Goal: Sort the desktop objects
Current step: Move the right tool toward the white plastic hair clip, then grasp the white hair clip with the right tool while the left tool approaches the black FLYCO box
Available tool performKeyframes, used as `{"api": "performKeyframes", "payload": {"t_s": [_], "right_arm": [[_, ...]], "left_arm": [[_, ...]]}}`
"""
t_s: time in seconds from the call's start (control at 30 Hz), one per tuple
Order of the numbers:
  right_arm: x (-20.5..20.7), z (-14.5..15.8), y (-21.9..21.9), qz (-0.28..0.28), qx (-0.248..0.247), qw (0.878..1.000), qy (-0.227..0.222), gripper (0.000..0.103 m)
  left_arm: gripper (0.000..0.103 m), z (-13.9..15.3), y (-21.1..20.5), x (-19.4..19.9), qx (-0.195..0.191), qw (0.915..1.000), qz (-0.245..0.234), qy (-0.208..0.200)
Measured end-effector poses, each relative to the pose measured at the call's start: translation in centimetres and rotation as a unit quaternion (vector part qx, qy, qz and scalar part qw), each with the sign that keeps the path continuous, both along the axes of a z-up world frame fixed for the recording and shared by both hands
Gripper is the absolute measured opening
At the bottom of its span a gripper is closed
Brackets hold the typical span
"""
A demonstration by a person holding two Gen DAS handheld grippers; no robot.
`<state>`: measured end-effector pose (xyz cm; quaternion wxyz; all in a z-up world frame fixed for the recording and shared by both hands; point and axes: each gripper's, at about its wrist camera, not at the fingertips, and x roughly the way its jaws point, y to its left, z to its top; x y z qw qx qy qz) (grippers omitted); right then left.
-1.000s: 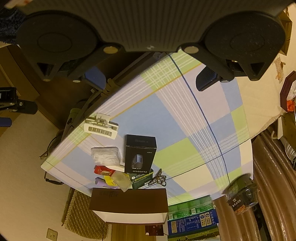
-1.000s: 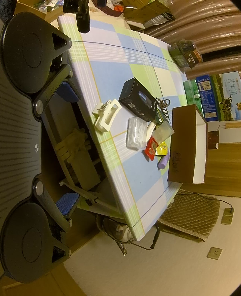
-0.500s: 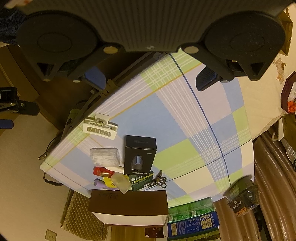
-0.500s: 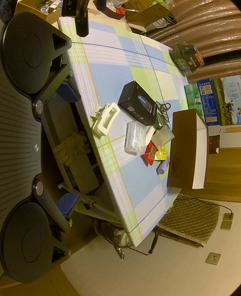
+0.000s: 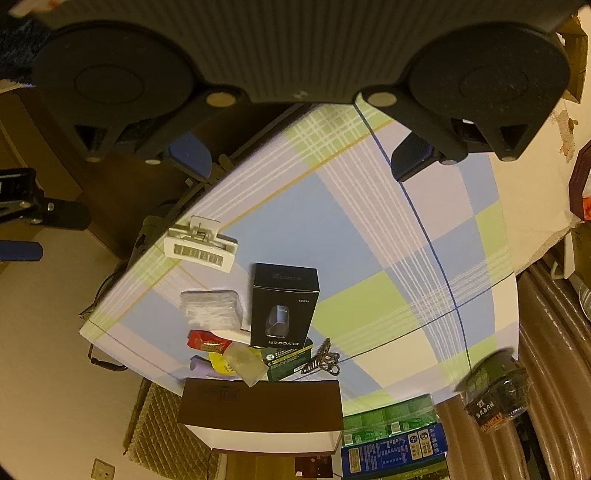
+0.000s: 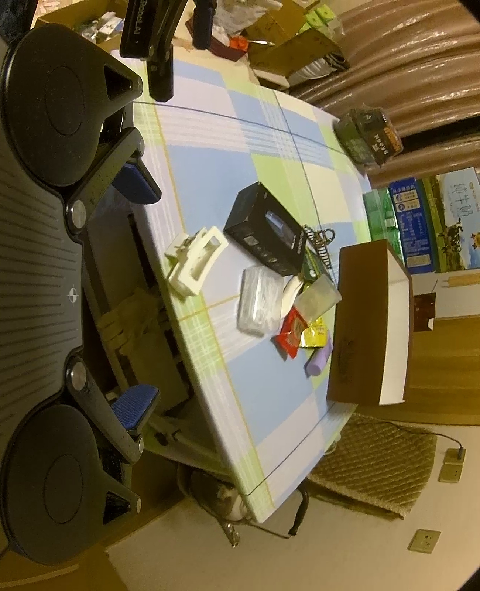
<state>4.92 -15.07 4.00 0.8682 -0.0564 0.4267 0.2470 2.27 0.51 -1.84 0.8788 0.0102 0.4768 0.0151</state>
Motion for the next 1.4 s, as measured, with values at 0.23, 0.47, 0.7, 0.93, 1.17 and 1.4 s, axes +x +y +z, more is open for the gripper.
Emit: {"api": "performKeyframes", "payload": {"t_s": [0.23, 0.47, 0.7, 0.93, 1.17, 1.4], "right_arm": [[1.6, -0.4, 0.8, 0.023, 0.009, 1.0, 0.001, 0.101], [3.4, -1.0, 1.7, 0.044, 0.008, 0.999, -0.008, 0.101], [4.8, -2.3, 3.2, 0.092, 0.0, 0.996, -0.02, 0.101], [6.0, -3.9, 4.4, 0.138, -0.006, 0.99, -0.027, 0.096], [8.0, -6.1, 5.6, 0.18, -0.026, 0.983, -0.011, 0.075], [8.7, -8.2, 6.5, 0.231, -0.049, 0.972, 0.004, 0.064]], "left_arm": [[0.102, -0.3, 0.1, 1.4, -0.002, 0.9999, 0.012, -0.001], [0.102, -0.9, 0.4, 3.3, 0.0, 0.9999, 0.016, -0.003], [0.102, -1.7, 0.8, 5.0, -0.002, 0.9998, 0.02, 0.005], [0.102, -2.8, 1.3, 6.4, -0.006, 0.9996, 0.027, 0.009], [0.102, -4.0, 1.7, 7.6, -0.009, 0.9991, 0.036, 0.022], [0.102, -5.0, 2.2, 8.5, -0.008, 0.998, 0.056, 0.031]]}}
